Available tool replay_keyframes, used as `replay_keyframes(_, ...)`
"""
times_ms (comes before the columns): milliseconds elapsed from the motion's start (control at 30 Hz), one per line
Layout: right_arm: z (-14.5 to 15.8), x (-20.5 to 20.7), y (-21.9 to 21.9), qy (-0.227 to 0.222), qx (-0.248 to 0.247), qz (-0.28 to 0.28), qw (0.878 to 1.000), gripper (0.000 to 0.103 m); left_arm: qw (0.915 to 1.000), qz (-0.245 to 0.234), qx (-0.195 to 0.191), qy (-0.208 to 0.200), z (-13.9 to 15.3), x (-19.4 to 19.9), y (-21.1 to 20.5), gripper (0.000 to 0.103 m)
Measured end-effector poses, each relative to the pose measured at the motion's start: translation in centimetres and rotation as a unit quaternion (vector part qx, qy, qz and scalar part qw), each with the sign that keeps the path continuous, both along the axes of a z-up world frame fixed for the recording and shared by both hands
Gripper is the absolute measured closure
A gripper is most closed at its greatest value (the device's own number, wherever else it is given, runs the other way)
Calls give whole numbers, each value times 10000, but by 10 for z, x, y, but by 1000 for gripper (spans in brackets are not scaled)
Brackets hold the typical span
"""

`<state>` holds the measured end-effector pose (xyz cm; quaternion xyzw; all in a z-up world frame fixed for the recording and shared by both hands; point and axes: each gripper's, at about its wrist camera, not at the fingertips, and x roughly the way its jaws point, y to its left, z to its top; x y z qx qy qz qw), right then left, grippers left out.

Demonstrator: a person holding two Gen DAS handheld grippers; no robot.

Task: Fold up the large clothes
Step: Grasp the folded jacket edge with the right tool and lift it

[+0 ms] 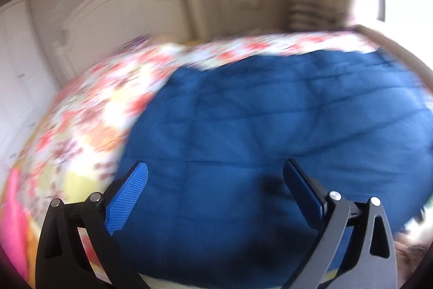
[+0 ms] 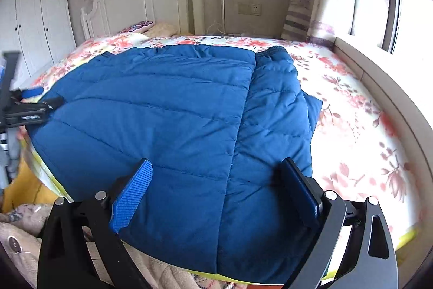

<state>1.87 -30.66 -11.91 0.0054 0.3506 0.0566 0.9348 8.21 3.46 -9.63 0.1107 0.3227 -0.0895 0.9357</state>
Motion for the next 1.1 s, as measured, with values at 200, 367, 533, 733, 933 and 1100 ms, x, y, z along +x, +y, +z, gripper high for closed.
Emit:
replay_keyframes(200,-1,-5,-4,-18,31,-8,10000,12,9952,-765,611,-34,-29,-21,-58,2)
replay_keyframes(367,9,-17,-19,0,-16,-65,10000,12,9976,-580,115,348,-30,-6,-15,2)
replay_keyframes(533,11,-60,-77,-111,933,-653,9934,12,9995,79,-133,272,-30,-6,40,2)
replay_keyframes(733,-21,-97,-112,232,2481,-847,9647,18,9966,541,-508,345,-30,3,78,2)
replay_keyframes(933,-36,-77,-82,399,3056,-274,9509,18,9968,591,-412,338,-33,1,73,2)
replay_keyframes(1100,-27,-40,-53,512,2788,-312,9585,18,9963,542,-532,405,-37,2,75,2)
